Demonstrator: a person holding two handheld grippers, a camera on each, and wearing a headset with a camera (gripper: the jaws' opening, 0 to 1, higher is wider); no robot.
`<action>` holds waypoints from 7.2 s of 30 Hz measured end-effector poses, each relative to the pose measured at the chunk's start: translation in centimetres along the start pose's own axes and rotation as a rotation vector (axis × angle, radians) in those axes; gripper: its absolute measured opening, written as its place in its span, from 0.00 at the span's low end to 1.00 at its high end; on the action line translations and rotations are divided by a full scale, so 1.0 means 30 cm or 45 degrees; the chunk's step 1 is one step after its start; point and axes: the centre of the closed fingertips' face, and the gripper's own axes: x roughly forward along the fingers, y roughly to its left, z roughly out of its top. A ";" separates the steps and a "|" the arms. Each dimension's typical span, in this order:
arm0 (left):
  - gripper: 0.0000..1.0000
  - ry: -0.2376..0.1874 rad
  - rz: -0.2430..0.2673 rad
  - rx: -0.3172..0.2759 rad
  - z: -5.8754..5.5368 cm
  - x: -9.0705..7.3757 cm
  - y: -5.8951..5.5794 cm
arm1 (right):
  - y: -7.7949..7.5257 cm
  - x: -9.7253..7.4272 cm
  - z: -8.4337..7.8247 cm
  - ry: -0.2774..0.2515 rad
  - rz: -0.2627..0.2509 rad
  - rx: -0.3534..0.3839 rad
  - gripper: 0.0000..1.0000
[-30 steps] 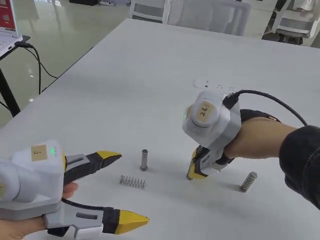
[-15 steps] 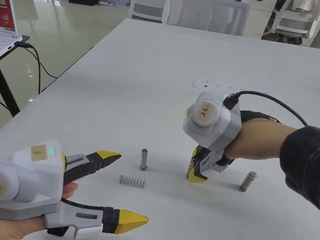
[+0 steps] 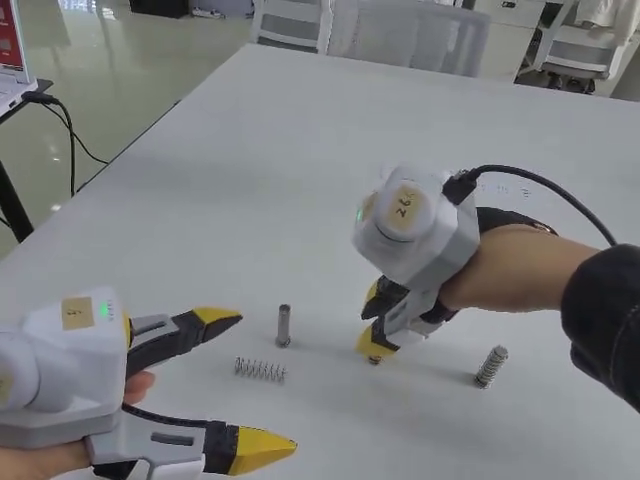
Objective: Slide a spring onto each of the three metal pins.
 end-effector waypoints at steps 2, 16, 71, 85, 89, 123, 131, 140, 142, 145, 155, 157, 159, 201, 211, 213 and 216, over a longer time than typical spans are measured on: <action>0.79 0.000 0.000 0.001 0.000 -0.001 -0.001 | 0.003 -0.002 0.012 -0.005 -0.001 -0.006 0.21; 0.79 -0.011 0.007 0.009 0.006 -0.016 -0.005 | 0.064 0.010 0.090 -0.042 0.022 -0.045 0.19; 0.77 -0.005 0.016 -0.012 -0.028 -0.032 0.005 | 0.141 0.234 0.188 -0.084 0.056 0.014 0.11; 0.76 0.005 0.000 -0.006 -0.029 -0.025 -0.007 | 0.151 0.234 0.187 -0.081 0.042 0.091 0.08; 0.76 0.003 -0.007 0.002 -0.021 -0.021 -0.013 | 0.151 0.232 0.185 -0.093 0.029 0.104 0.08; 0.73 0.030 -0.056 0.067 0.004 -0.003 -0.043 | 0.183 0.053 0.145 -0.167 -0.008 0.140 0.07; 0.69 0.043 -0.088 0.100 0.008 0.014 -0.058 | 0.219 0.013 0.116 -0.145 0.003 0.099 0.07; 0.59 0.052 -0.131 0.121 0.008 0.031 -0.077 | 0.245 -0.018 0.078 -0.115 0.015 0.069 0.07; 0.57 0.050 -0.142 0.127 0.010 0.035 -0.082 | 0.249 -0.021 0.072 -0.111 0.017 0.070 0.07; 0.54 0.052 -0.151 0.137 0.011 0.039 -0.084 | 0.254 -0.027 0.065 -0.105 0.017 0.063 0.07; 0.35 0.050 -0.204 0.177 0.017 0.050 -0.109 | 0.275 -0.053 0.054 -0.094 0.043 -0.002 0.07; 0.32 0.053 -0.214 0.186 0.018 0.053 -0.115 | 0.283 -0.055 0.051 -0.091 0.051 -0.017 0.07; 0.29 0.056 -0.225 0.196 0.017 0.055 -0.120 | 0.291 -0.056 0.049 -0.089 0.058 -0.029 0.07; 0.03 0.100 -0.326 0.269 -0.004 0.074 -0.173 | 0.335 -0.121 0.085 -0.088 0.126 -0.130 0.08; 0.02 0.100 -0.323 0.269 -0.001 0.079 -0.173 | 0.337 -0.152 0.150 -0.153 0.101 -0.136 0.08; 0.02 0.098 -0.321 0.268 0.001 0.079 -0.173 | 0.338 -0.154 0.160 -0.158 0.096 -0.144 0.08; 0.02 0.095 -0.322 0.267 0.004 0.077 -0.175 | 0.343 -0.158 0.180 -0.176 0.089 -0.158 0.08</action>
